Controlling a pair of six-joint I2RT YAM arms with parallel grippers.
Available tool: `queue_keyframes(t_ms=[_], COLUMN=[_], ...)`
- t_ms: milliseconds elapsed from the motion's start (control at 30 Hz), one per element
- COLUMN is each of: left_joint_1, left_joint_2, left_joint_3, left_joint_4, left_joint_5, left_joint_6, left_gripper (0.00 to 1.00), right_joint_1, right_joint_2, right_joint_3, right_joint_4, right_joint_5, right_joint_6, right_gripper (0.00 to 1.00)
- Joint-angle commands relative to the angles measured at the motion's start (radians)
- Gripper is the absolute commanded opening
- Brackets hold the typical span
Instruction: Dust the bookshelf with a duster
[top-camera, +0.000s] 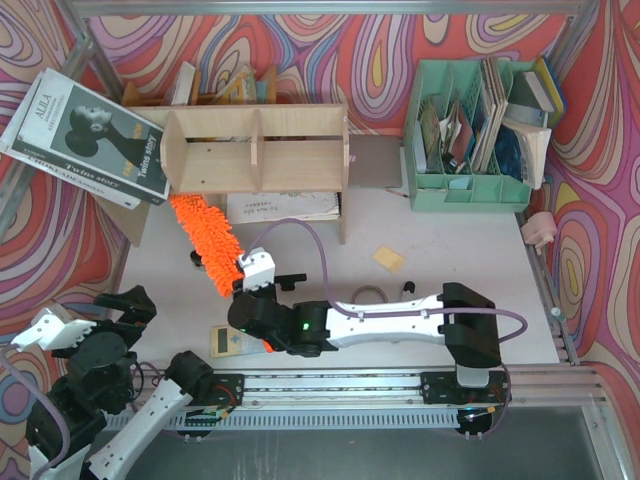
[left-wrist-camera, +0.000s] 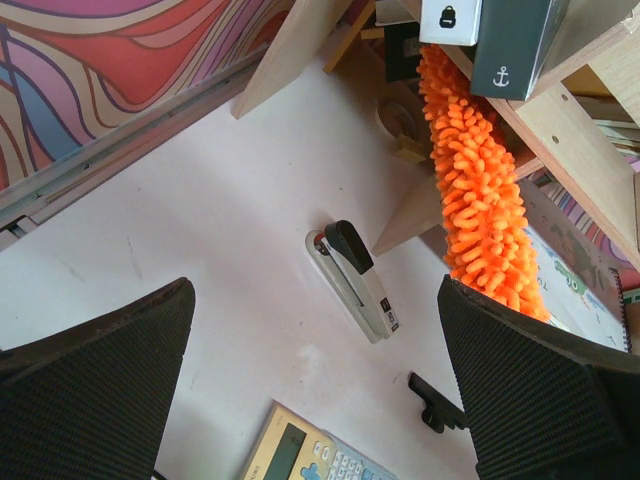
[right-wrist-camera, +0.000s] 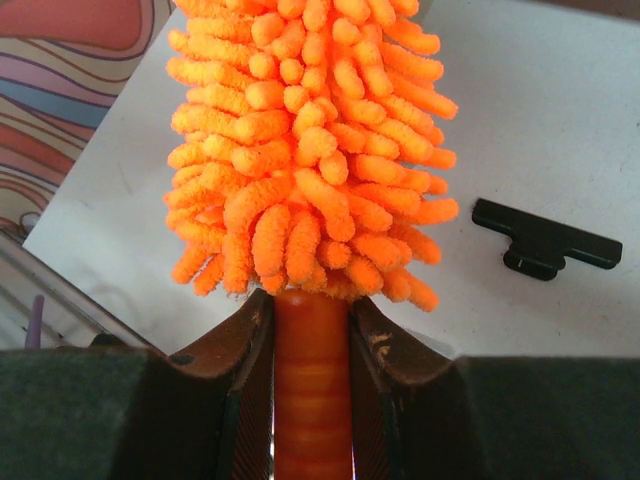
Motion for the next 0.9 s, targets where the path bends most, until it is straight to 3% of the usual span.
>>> queue_keyframes(t_ms=[0, 400, 600, 867], left_joint_1=[-0.004, -0.003, -0.003, -0.002], left_joint_2=[0.017, 0.027, 0.027, 0.028], left_joint_3=[-0.004, -0.001, 0.001, 0.013], left_joint_4=[-0.018, -0.022, -0.025, -0.057], left_joint_5=[-0.028, -0.031, -0.034, -0.056], left_joint_6=[0.000, -0.001, -0.004, -0.029], left_gripper=[0.98, 0.98, 0.98, 0.98], right_joint_1=[-0.002, -0.001, 0.001, 0.002], right_joint_2=[-0.115, -0.289, -0.381, -0.619], right_joint_3=[-0.032, -0.218, -0.353, -0.607], right_joint_4=[0.029, -0.021, -0.041, 0.054], right_joint_5=[0.111, 0.117, 0.072, -0.146], right_joint_6=[0.057, 0.069, -0.027, -0.304], right_gripper=[0.00, 0.00, 0.00, 0.00])
